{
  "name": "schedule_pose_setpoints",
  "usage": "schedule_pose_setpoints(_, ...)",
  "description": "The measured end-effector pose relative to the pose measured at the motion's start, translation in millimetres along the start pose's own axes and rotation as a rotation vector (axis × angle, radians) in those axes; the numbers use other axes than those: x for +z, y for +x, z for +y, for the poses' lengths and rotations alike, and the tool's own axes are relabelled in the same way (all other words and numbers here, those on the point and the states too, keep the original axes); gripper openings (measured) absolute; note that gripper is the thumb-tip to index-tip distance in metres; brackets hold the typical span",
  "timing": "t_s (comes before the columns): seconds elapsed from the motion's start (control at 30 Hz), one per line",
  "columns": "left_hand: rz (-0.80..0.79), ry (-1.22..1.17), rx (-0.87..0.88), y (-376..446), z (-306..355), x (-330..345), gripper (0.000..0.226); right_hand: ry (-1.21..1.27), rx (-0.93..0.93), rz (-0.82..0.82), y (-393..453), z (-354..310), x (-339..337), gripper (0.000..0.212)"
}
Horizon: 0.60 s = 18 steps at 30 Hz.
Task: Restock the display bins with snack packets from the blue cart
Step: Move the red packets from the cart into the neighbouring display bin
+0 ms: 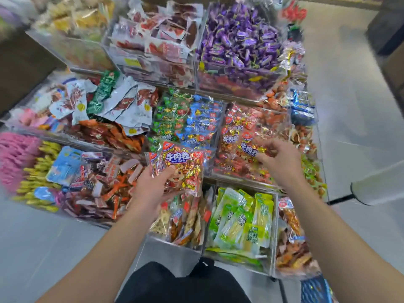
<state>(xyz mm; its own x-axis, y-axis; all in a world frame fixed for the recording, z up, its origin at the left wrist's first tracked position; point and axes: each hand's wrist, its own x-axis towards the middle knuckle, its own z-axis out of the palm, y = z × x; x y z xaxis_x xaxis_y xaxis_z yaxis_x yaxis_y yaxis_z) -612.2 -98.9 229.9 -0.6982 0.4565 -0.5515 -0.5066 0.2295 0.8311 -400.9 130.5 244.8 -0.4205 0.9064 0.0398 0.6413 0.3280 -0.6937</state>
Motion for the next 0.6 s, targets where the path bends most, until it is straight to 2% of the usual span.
schedule_pose_setpoints(0.23, 0.092, 0.015, -0.054, 21, 2, 16, 0.085, -0.155, -0.163, -0.226, 67, 14, 50, 0.023)
schedule_pose_setpoints(0.4, 0.109, -0.004, -0.085, 35, 8, 25, 0.079, -0.206, -0.216, -0.275, 89, 24, 76, 0.027)
schedule_pose_setpoints(0.53, 0.093, -0.019, -0.099, 45, 11, 35, 0.061, -0.482, -0.242, -0.238, 96, 36, 85, 0.035)
schedule_pose_setpoints(0.6, 0.101, -0.013, -0.112, 48, 11, 40, 0.065, -0.594, -0.255, -0.186, 95, 39, 88, 0.043)
